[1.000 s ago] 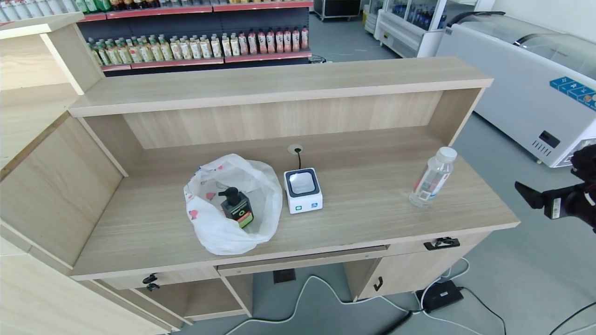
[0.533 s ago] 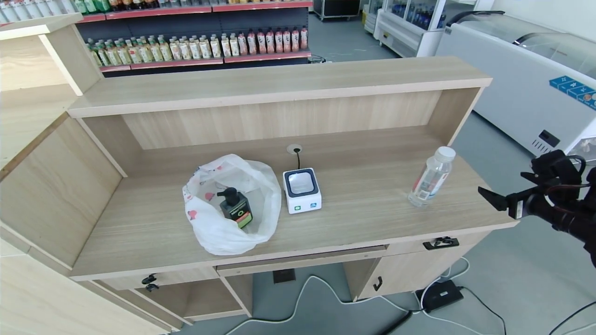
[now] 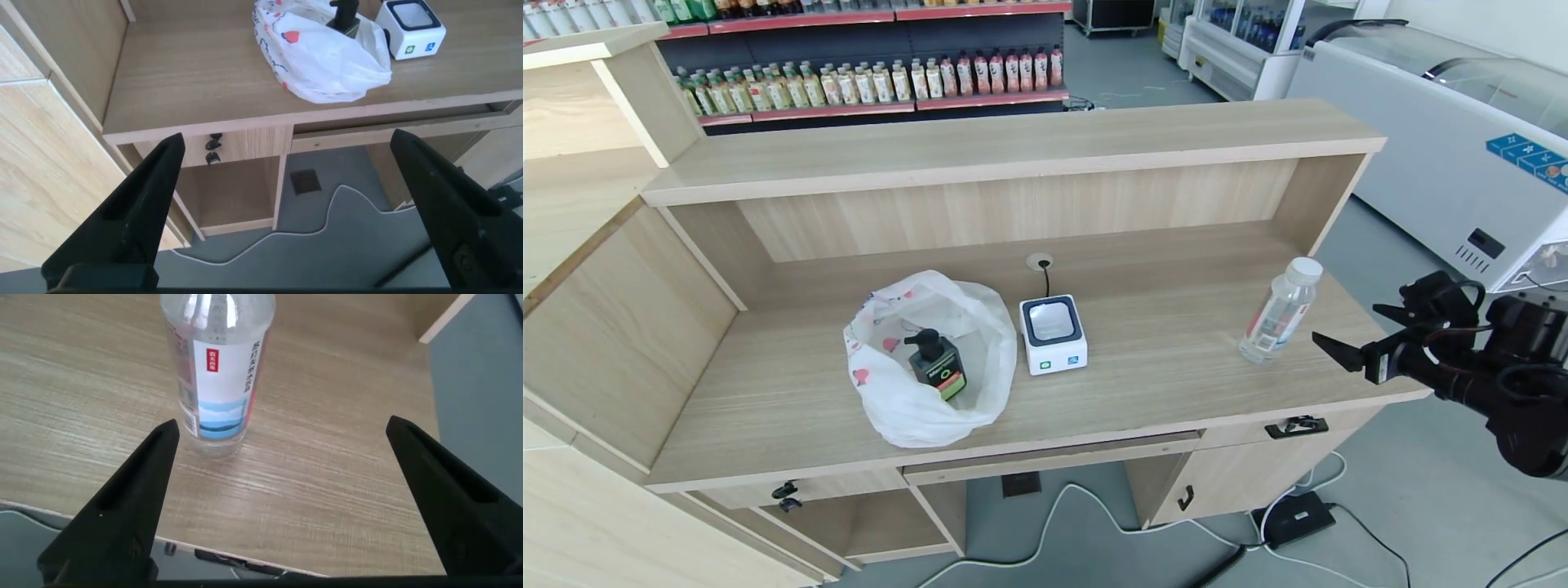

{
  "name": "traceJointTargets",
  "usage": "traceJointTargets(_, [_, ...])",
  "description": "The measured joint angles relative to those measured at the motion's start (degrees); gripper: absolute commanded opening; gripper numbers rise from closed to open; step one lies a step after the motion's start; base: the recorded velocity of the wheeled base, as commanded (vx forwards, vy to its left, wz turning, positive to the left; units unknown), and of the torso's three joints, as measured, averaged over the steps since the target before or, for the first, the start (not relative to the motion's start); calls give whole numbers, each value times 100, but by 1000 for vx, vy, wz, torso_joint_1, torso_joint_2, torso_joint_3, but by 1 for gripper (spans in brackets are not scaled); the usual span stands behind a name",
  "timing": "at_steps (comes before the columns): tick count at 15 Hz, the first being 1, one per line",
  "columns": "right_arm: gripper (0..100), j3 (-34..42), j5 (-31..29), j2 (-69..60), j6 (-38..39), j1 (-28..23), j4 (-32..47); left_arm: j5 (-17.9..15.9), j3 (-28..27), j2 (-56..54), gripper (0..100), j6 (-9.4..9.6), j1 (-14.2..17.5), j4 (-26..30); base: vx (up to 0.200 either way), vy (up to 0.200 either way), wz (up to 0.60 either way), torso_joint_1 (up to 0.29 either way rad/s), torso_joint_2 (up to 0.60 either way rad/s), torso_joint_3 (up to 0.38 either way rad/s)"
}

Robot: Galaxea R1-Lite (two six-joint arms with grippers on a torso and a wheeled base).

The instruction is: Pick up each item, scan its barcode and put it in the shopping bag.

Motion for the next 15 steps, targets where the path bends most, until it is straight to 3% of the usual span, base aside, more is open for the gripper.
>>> traceJointTargets(15, [100,-1356,176,1114,11,546,148,1,-2,0,100,0,0,2,0,0,0,0,0,0])
